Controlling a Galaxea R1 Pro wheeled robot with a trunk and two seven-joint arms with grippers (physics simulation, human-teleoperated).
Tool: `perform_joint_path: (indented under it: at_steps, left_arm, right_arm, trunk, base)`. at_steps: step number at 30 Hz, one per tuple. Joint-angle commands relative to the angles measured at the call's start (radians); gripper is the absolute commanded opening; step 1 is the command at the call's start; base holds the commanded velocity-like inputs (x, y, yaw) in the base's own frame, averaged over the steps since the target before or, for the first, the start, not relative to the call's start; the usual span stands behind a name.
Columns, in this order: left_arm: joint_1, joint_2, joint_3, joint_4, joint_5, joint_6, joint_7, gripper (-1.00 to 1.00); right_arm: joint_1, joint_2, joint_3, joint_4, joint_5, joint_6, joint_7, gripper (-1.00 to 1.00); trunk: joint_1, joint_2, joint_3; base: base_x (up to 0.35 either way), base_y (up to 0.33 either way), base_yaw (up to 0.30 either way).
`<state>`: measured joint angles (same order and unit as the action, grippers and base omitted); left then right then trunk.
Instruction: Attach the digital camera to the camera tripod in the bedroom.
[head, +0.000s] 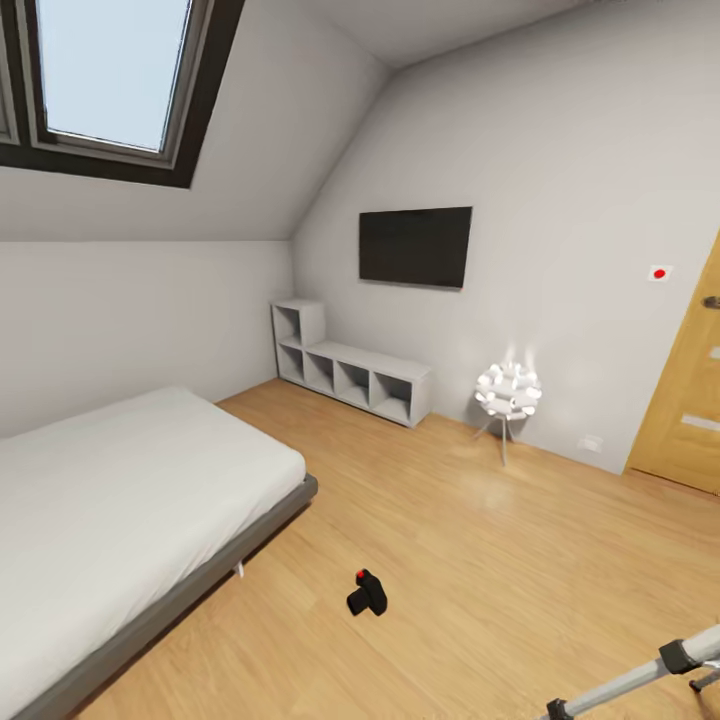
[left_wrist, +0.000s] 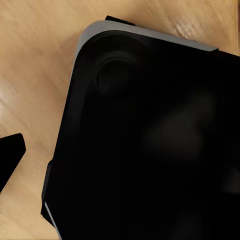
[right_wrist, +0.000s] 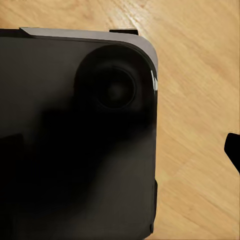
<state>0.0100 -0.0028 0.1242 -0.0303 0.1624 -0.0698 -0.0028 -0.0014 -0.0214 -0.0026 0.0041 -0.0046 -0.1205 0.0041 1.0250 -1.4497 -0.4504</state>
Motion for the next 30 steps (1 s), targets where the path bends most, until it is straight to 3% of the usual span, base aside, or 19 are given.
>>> perform_joint_path:
  at_steps: [1, 30]
  left_arm:
    - [0.001, 0.000, 0.006, -0.002, 0.003, -0.001, 0.000, 1.00]
    - [0.001, -0.001, 0.008, -0.002, 0.003, -0.001, 0.002, 1.00]
  right_arm:
    - [0.000, 0.000, 0.000, 0.000, 0.000, -0.004, 0.000, 1.00]
    - [0.000, 0.000, 0.000, 0.000, 0.000, -0.004, 0.001, 1.00]
  trunk:
    - [0.000, 0.000, -0.001]
    - [0.000, 0.000, -0.001]
  base:
    - [0.000, 0.000, -0.241]
    - [0.000, 0.000, -0.241]
